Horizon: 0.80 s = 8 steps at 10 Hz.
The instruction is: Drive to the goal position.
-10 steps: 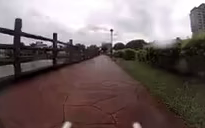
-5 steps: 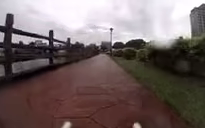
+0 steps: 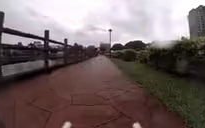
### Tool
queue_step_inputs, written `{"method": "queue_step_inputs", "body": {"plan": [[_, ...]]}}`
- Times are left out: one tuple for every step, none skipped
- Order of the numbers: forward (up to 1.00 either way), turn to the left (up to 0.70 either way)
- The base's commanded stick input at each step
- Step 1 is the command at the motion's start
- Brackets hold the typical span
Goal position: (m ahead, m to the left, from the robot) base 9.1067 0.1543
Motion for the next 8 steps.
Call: {"method": "queue_step_inputs", "body": {"plan": [[0.5, 0.0], [0.5, 0.0], [0.5, 0.0], [0.5, 0.0], [0.5, 0.0], [0.5, 0.0], [0.5, 0.0], [0.5, 0.03]]}}
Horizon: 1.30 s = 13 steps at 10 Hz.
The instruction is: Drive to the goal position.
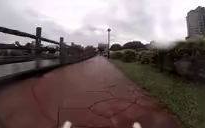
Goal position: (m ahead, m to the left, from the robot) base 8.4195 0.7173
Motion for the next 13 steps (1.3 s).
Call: {"method": "queue_step_inputs", "body": {"plan": [[0.5, 0.14], [0.5, 0.24], [0.5, 0.49], [0.5, 0.08], [0.5, 0.0], [0.5, 0.0], [0.5, 0.0], [0.5, 0.0], [0.5, 0.0], [0.5, 0.0], [0.5, 0.0], [0.5, 0.0], [0.5, 0.0]]}}
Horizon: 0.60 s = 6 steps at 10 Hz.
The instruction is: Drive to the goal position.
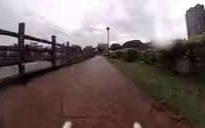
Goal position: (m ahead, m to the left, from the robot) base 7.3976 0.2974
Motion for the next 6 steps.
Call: {"method": "queue_step_inputs", "body": {"plan": [[0.5, 0.0], [0.5, 0.0], [0.5, 0.0], [0.5, 0.0], [0.5, 0.0], [0.5, 0.0]]}}
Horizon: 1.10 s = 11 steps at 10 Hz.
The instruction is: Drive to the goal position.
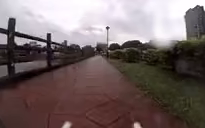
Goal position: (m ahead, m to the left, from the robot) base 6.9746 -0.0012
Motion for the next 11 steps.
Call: {"method": "queue_step_inputs", "body": {"plan": [[0.5, 0.09], [0.5, 0.25], [0.5, 0.42], [0.5, 0.36], [0.5, 0.1], [0.5, 0.0], [0.5, 0.0], [0.5, 0.0], [0.5, 0.0], [0.5, 0.0], [0.5, 0.0]]}}
